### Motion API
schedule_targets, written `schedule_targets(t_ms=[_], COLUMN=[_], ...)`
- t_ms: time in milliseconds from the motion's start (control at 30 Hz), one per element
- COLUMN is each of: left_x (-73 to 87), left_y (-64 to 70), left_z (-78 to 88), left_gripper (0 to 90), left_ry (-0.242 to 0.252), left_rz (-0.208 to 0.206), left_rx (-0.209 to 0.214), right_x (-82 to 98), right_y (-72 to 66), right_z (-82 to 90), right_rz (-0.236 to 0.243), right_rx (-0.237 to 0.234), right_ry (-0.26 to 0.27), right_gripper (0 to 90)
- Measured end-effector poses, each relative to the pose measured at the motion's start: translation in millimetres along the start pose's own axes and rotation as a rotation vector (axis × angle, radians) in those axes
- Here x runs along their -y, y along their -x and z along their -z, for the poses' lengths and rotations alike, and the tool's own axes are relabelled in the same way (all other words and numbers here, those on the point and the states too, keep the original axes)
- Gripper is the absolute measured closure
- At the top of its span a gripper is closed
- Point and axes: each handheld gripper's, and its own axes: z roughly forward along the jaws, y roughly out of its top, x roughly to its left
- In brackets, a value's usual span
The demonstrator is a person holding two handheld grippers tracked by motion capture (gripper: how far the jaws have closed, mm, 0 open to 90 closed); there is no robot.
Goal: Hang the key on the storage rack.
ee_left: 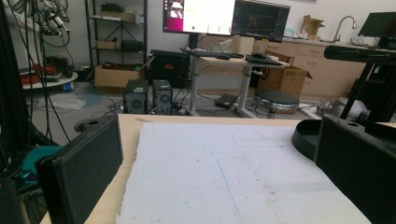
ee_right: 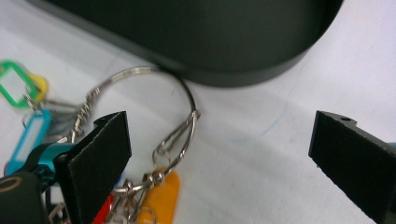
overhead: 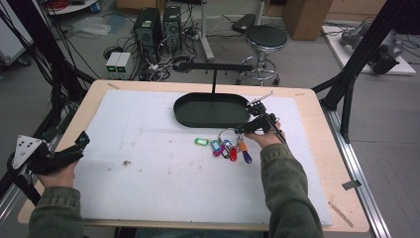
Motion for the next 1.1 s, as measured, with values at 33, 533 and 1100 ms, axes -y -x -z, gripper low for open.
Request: schedule_targets(t_ms=[33, 533, 1100], left_x=[-0.1, 0.1, 0.1], left_y=[-0.2, -0.7, -1.5], left_z=[0.2, -0.5, -0.4], left_gripper=[1.7, 1.7, 1.7], left_ry=[0.001, 0.002, 0.005], left_rz=[0.002, 0.008, 0.012], left_rx=[0.0, -0.001, -0.002], right_x=[-1.4, -15.4, -13.5], right_y=[-0.2, -3.7, -0.8], right_z=[-1.1, -18.9, -24.5], right_rz=[-0.006, -0.109, -0.195], right_rx=[-0.002, -0.065, -0.172], right_ry=[-0.011, -0.213, -0.274], right_gripper=[5.8, 40.5, 82.6])
